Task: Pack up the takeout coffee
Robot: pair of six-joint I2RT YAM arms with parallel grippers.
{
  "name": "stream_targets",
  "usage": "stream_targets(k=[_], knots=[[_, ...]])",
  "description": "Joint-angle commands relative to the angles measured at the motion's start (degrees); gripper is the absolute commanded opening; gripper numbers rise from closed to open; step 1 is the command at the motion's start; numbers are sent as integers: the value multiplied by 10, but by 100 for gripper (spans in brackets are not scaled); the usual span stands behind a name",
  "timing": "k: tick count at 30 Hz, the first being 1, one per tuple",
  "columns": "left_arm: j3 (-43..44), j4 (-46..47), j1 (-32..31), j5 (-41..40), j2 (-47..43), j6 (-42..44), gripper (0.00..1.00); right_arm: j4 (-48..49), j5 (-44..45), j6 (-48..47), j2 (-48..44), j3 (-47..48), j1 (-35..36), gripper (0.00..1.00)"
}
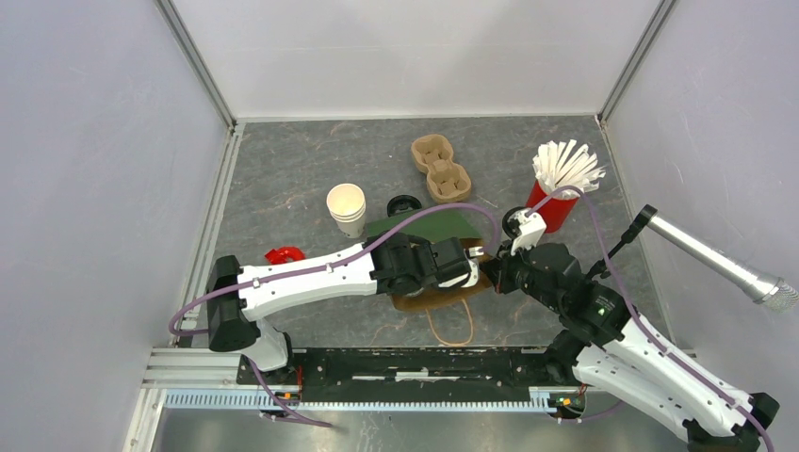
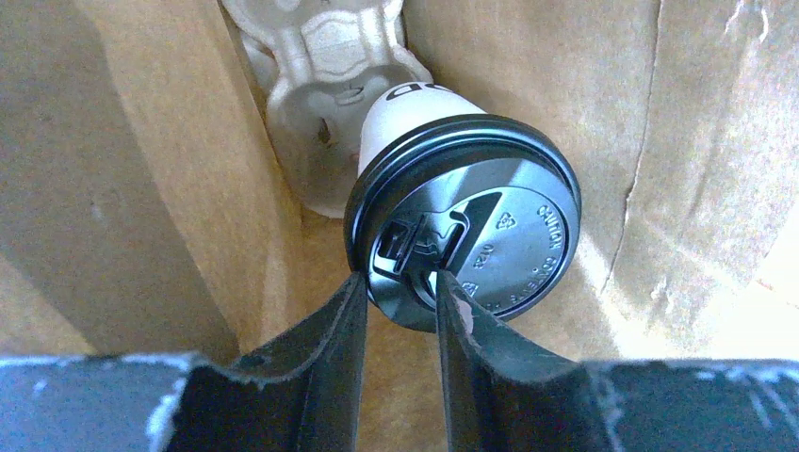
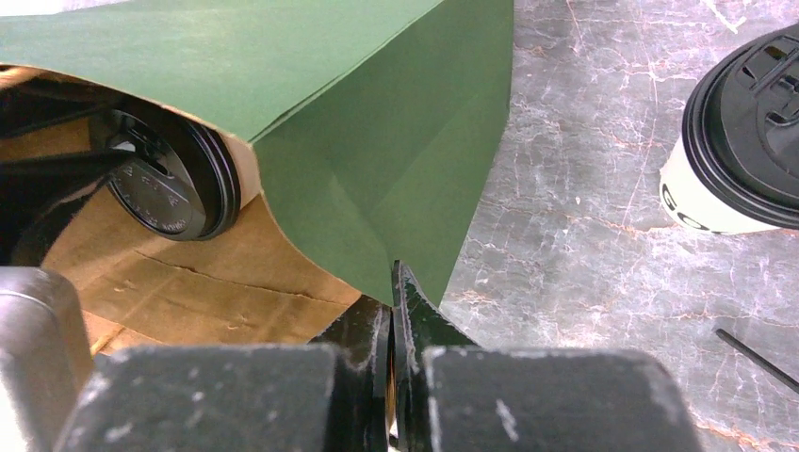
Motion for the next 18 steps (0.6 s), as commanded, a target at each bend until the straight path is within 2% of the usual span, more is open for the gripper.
stream_targets(k=[1, 18], knots=[[16, 17, -2, -6, -5, 20, 39, 14, -8, 7, 14, 47, 3, 0], [-3, 10, -1, 33, -16, 46, 35, 19, -6, 7, 37, 68, 3, 0]])
